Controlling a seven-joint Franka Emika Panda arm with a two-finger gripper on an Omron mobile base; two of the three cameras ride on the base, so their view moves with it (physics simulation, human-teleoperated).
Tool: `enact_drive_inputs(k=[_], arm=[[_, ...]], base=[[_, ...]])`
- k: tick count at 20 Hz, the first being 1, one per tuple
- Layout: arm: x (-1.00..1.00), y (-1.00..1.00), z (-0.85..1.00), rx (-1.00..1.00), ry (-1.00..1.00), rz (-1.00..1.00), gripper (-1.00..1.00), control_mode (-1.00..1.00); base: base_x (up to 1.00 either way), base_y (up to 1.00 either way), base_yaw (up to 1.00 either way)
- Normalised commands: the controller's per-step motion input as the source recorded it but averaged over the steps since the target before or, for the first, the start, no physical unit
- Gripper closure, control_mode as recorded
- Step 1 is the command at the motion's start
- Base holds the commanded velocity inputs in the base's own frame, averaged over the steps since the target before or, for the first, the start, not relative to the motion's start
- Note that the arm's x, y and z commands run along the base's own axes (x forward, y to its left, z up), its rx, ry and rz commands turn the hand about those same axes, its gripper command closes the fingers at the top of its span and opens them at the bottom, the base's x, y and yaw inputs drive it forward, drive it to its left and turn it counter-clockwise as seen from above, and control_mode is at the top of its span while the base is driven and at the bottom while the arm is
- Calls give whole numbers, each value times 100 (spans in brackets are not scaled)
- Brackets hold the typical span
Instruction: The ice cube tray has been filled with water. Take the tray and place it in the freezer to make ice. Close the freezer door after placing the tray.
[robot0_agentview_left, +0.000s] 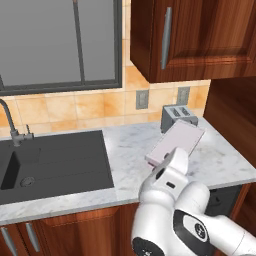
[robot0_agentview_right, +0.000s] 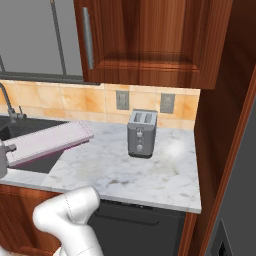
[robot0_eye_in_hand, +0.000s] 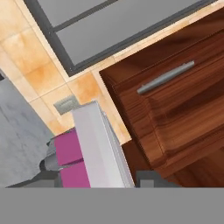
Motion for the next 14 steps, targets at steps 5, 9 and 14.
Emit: enact_drive_inputs(k=[5,9,14], arm=[[-1,-60,19,0,0,-16,100,-100],[-1,-54,4,0,0,-10,100,-100],[0,-30,0,0,0,0,100,-100]], base=[[0,0,0],[0,0,0],[0,0,0]])
